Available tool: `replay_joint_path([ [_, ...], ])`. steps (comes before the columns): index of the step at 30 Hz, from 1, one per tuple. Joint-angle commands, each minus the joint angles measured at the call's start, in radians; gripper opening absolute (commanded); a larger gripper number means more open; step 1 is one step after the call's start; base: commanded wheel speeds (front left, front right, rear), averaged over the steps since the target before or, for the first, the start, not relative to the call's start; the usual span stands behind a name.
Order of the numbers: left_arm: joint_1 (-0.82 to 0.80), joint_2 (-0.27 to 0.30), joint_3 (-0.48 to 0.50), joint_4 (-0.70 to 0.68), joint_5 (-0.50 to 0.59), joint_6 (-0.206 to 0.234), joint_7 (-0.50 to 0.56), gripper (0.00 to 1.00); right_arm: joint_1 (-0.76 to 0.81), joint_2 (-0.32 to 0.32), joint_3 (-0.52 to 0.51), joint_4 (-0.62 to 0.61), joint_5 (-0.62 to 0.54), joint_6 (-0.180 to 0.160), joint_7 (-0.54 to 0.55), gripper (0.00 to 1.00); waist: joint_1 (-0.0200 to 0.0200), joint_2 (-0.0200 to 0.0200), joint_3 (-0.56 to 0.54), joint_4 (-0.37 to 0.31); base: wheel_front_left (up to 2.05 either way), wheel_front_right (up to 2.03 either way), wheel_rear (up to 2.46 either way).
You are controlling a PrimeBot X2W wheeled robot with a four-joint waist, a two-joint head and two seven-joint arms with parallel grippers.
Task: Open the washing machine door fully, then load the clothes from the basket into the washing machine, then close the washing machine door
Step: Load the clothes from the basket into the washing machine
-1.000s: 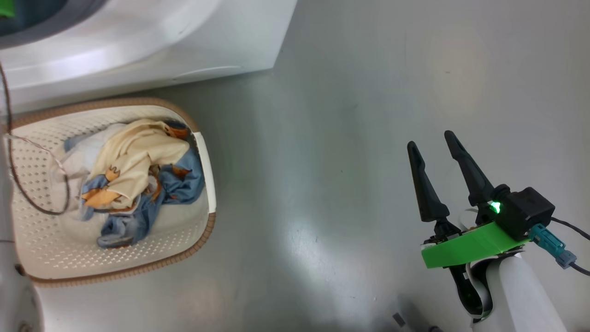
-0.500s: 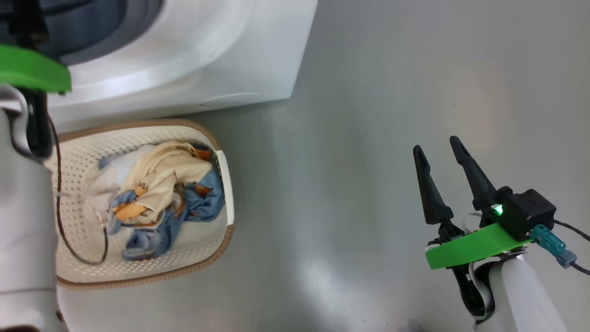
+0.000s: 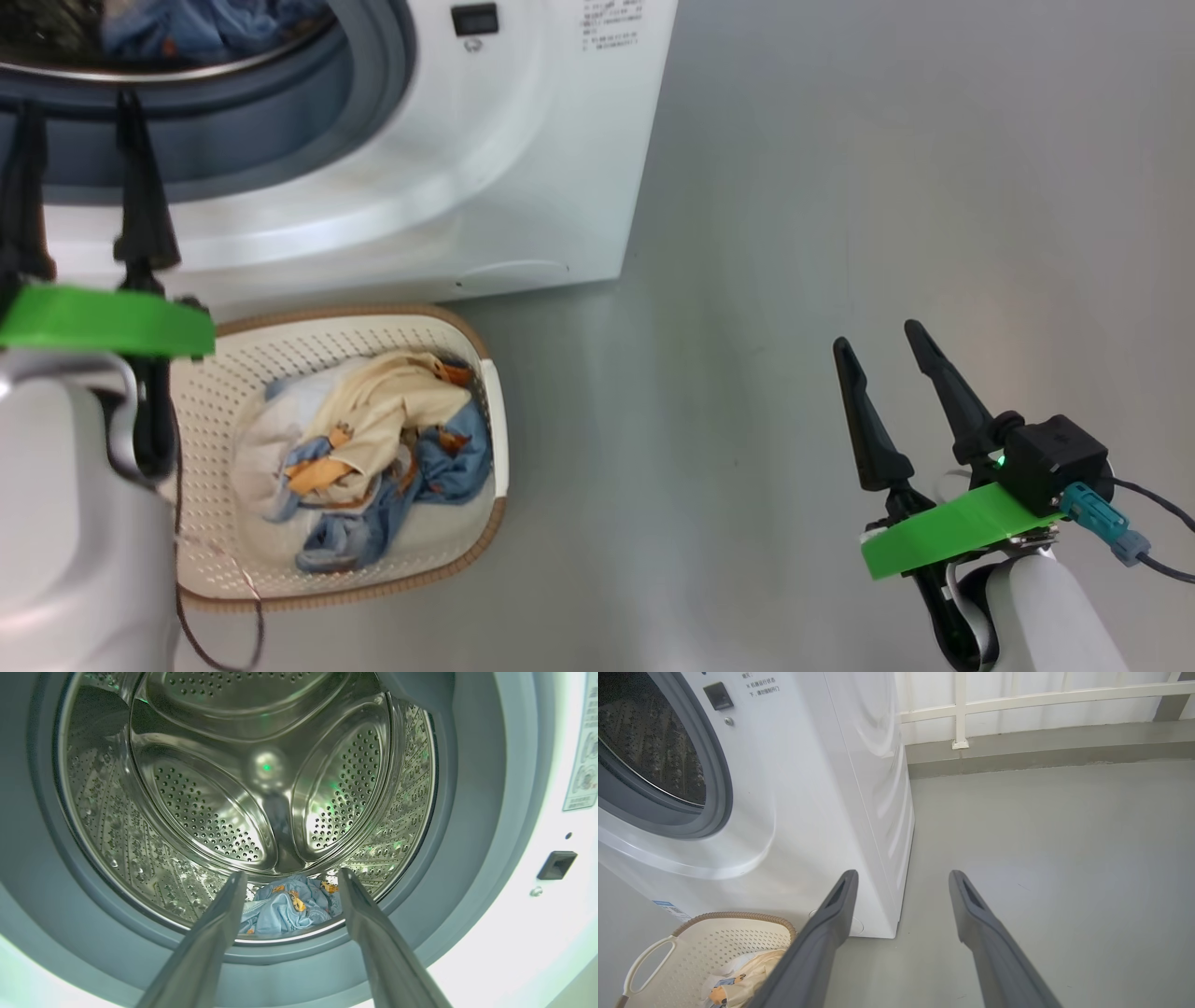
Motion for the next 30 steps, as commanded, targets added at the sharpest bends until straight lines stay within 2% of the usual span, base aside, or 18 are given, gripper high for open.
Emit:
replay_joint_path([
  [1,0.044,0.031,0.035,-0.048,0.012,-0.003,-0.002,1.00,0.024,0.001,0.026,-0.014,-0.001,0.002,-0.012,1.00,0.0000,-0.0001,-0.047,0.011,0.00,0.00,0.00],
  [15,0.375,-0.041,0.140,-0.234,0.031,0.010,-0.002,1.00,0.083,0.001,0.023,0.017,0.022,0.002,-0.012,1.00,0.0000,-0.0001,-0.206,-0.001,0.00,0.00,0.00],
  [22,0.497,-0.064,0.137,-0.298,0.057,0.009,-0.002,1.00,0.110,0.001,0.018,0.023,0.027,0.002,-0.012,1.00,0.0000,-0.0001,-0.253,0.001,0.00,0.00,0.00],
  [30,0.621,-0.080,0.144,-0.369,0.071,0.041,-0.002,1.00,0.128,0.001,0.015,0.021,0.025,0.002,-0.012,1.00,0.0000,-0.0001,-0.293,0.010,0.00,0.00,0.00],
])
